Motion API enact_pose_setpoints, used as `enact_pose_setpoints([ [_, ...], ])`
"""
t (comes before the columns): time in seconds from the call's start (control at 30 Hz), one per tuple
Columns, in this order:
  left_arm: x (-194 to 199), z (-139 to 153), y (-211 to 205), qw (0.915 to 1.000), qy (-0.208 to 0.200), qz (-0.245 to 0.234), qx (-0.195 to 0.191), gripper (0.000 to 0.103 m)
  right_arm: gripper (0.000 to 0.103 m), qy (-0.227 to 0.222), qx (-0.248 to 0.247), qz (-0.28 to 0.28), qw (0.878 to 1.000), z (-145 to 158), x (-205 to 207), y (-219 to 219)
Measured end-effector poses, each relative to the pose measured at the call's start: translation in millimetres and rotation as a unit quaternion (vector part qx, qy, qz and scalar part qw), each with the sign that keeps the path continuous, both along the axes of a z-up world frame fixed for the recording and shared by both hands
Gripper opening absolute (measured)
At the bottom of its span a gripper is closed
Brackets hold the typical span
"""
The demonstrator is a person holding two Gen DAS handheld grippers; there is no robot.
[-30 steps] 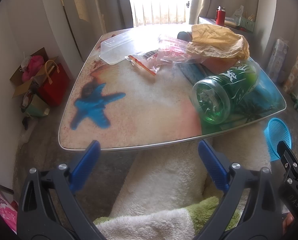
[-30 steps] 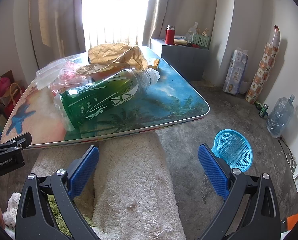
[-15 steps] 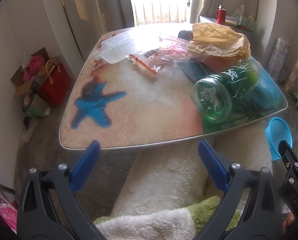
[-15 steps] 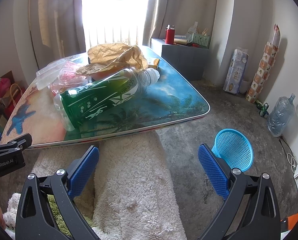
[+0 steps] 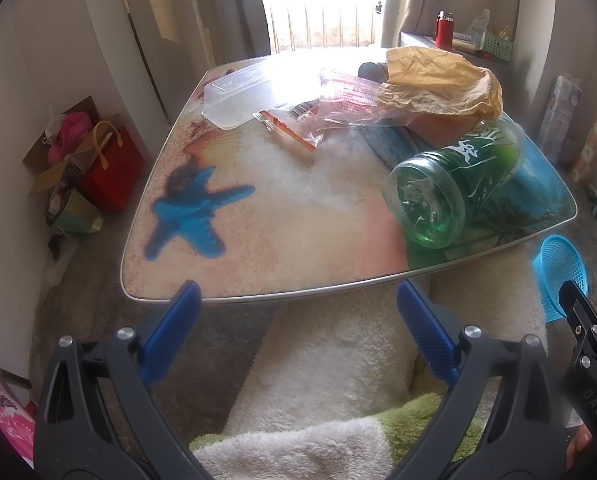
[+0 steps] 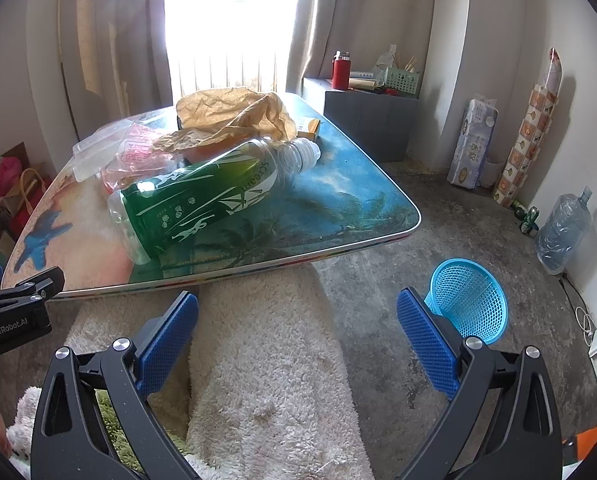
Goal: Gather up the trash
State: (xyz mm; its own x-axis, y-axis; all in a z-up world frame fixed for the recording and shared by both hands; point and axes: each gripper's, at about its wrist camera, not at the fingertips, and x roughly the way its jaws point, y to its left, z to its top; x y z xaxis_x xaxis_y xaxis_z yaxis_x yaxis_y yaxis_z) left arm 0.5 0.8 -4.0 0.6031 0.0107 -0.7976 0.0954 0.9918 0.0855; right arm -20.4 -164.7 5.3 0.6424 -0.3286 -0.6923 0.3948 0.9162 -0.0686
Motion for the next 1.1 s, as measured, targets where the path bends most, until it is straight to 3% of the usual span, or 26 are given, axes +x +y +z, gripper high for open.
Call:
enact_pose_setpoints([
  [1.1,0.4,1.3,3.6,1.0,0.001,0.0,0.001,0.094,0.097,0.0,0.012,0.0,1.0,-2.4,-0.2,-1.6],
])
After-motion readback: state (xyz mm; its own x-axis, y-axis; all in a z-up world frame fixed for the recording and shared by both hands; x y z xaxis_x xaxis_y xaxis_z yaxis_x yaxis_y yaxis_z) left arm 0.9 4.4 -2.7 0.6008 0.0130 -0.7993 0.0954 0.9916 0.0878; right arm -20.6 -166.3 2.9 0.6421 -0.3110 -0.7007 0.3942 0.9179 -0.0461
